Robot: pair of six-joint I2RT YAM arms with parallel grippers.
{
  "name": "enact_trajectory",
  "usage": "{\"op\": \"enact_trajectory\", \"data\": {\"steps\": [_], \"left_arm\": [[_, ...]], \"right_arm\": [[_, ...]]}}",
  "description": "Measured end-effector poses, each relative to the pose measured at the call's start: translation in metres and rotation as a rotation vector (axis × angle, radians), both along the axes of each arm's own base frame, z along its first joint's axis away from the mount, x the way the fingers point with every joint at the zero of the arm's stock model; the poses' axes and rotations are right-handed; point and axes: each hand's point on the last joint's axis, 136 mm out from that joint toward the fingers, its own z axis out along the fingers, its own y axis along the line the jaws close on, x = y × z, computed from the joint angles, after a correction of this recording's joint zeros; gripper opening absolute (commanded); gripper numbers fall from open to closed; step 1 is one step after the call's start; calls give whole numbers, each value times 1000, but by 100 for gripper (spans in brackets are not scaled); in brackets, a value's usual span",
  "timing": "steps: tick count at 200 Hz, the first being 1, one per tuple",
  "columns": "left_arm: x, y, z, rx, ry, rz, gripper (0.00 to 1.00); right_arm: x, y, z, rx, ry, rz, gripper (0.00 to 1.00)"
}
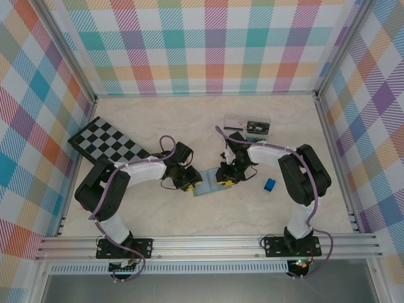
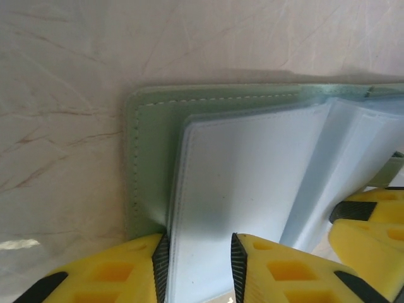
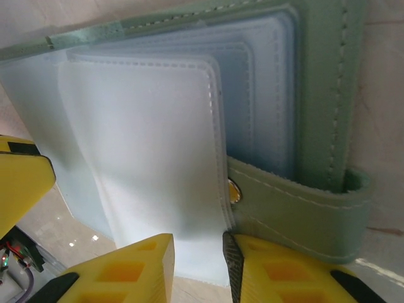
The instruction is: Take the credit cards out of the card holder
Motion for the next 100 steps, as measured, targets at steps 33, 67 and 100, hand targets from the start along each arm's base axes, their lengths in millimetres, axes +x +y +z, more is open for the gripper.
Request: {"op": "enact_trajectory", "data": {"steps": [33, 67, 100], "left_arm": [[6, -13, 7, -66, -21, -22, 19], [13, -26, 16, -122, -45, -40, 10], [15, -29, 12, -124, -43, -50, 6]], "right_arm": [[-1, 2, 0, 13, 8, 2, 28], [-1, 3, -2, 16, 16, 3, 23], [-2, 4, -2, 20, 22, 5, 18]]}}
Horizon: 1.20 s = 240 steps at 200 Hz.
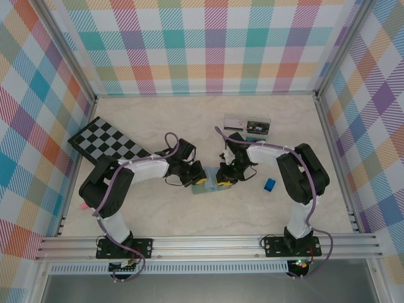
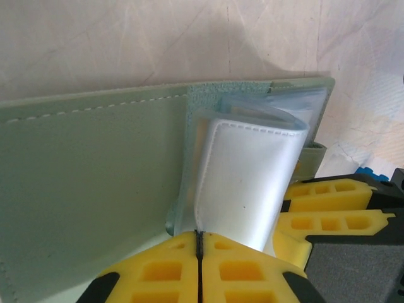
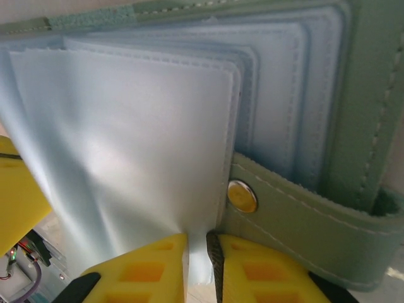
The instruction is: Take the credit cards out of the card holder
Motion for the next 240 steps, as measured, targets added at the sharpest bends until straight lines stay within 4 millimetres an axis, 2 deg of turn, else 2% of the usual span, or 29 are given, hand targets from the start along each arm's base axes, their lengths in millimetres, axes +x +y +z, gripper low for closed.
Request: {"op": "enact_trajectory", "data": {"steps": [29, 61, 85, 107, 129, 156, 172, 190, 212, 240], "left_arm": [[0, 0, -1, 11, 0, -8, 10], [6, 4, 9, 63, -27, -22, 26], [9, 14, 25, 125, -67, -26, 39], [12, 30, 53, 195, -132, -20, 54], [16, 51, 84, 260, -217, 4, 69], [18, 87, 115, 346, -314, 64, 86], [22, 112, 133, 396, -379, 114, 99], [26, 137, 153, 449, -487, 163, 100], [22, 164, 163, 525, -589, 203, 100], [21, 190, 162, 624, -696, 236, 100]], "right_arm": [[-2, 3, 1, 8, 2, 6, 19], [0, 0, 14, -12, -50, -18, 33], [12, -6, 51, -6, -184, -58, 44], [24, -15, 93, -2, -339, -102, 59], [34, -36, 132, -46, -503, -165, 72], [46, -70, 173, -137, -717, -234, 100], [53, -92, 197, -201, -845, -272, 100], [61, -117, 219, -259, -961, -323, 100], [70, -146, 226, -342, -1022, -379, 100], [81, -185, 208, -449, -1012, -460, 100]]}}
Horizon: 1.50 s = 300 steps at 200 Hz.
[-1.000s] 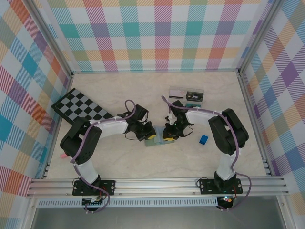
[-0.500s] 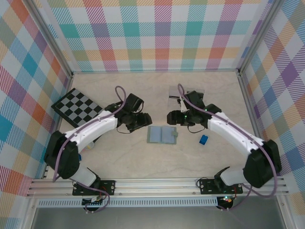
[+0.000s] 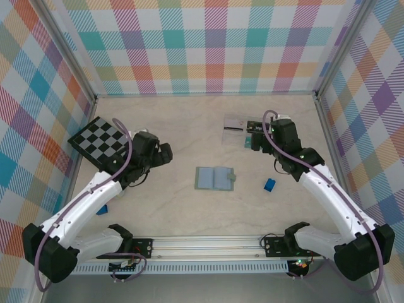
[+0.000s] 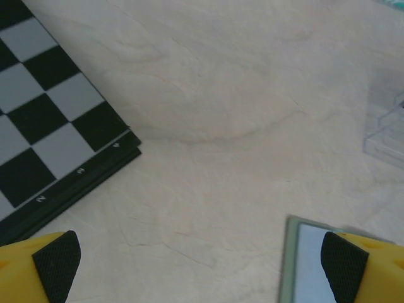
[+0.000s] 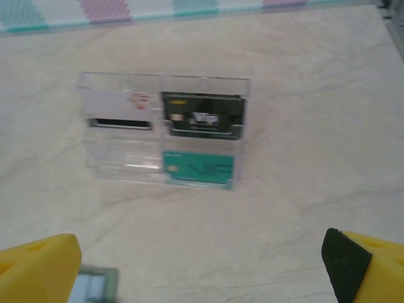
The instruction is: Take the credit cards out of the card holder
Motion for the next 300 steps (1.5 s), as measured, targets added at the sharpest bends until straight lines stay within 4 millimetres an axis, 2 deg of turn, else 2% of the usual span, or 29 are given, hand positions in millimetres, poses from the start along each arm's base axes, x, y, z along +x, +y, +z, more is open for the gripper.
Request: {"op": "enact_trajectory", "data": {"steps": [31, 44, 85, 119, 133, 162, 185, 206, 237, 261, 300], "left_arm": [[5, 25, -17, 112, -68, 51, 100], [8, 36, -28, 170, -91, 75, 100], [8, 76, -63, 306, -137, 164, 100], [14, 111, -71, 331, -181, 255, 100], [18, 118, -69, 340, -209, 261, 100], [28, 119, -67, 331, -273, 225, 100], [35, 116, -78, 326, -302, 177, 100], [39, 110, -90, 314, -305, 119, 100], [52, 99, -89, 274, -361, 51, 100], [62, 96, -92, 250, -383, 19, 100], [68, 91, -110, 234, -353, -27, 100]], "right_arm": [[3, -45, -31, -31, 25, -138, 100], [3, -57, -41, -41, 16, -170, 100], [2, -83, -73, -72, -28, -221, 100], [1, -108, -104, -56, -64, -303, 100], [2, -113, -116, -55, -62, -313, 100], [17, -110, -131, -67, -74, -270, 100], [27, -104, -138, -55, -103, -216, 100], [36, -98, -140, -37, -134, -162, 100], [49, -83, -136, 2, -188, -60, 100], [54, -68, -135, 25, -231, 25, 100], [58, -54, -150, 45, -232, 109, 100]]}}
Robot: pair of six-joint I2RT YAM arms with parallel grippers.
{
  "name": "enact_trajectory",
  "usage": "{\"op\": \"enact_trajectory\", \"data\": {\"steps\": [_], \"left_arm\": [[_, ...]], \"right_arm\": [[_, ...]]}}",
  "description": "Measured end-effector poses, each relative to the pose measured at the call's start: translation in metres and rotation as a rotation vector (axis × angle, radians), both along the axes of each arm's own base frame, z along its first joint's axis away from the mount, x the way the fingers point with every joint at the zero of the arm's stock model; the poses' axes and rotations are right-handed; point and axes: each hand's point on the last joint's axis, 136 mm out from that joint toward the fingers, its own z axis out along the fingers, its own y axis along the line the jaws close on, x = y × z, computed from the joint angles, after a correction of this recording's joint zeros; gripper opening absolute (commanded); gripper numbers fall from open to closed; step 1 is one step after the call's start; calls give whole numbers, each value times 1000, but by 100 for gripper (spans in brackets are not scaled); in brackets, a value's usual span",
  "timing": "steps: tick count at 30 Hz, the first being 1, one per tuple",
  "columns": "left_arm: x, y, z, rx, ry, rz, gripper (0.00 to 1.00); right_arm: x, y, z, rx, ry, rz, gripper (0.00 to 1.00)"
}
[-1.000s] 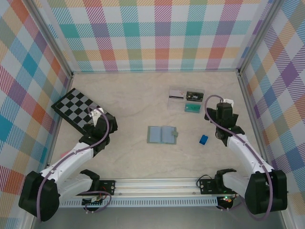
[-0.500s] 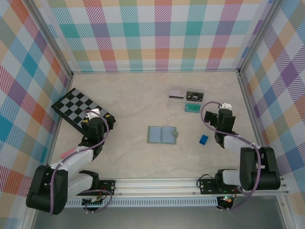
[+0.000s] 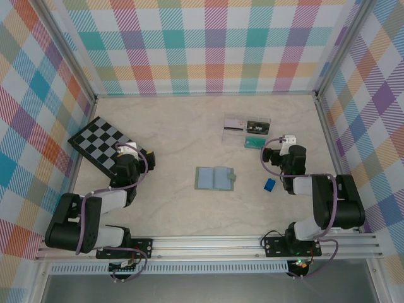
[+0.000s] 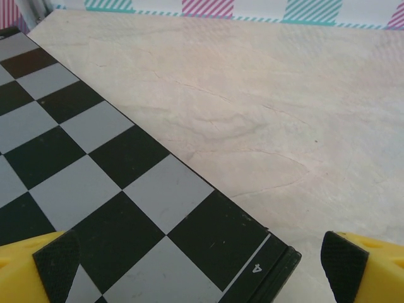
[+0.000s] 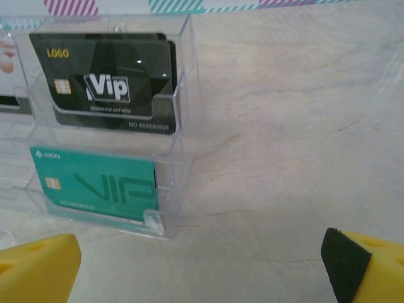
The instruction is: Take the credit cards out of the card holder
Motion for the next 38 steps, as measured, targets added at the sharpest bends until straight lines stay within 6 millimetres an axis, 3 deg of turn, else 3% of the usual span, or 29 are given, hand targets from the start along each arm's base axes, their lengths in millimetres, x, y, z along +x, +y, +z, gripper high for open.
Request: {"op": "enact_trajectory", "data": {"steps": [12, 38], "left_arm": [[23, 1, -28, 12, 52, 0, 100], [28, 6, -23, 19, 36, 29, 100]], "right_arm": [[1, 2, 6, 0, -44, 13, 100], [5, -5, 4, -10, -16, -25, 100]]}}
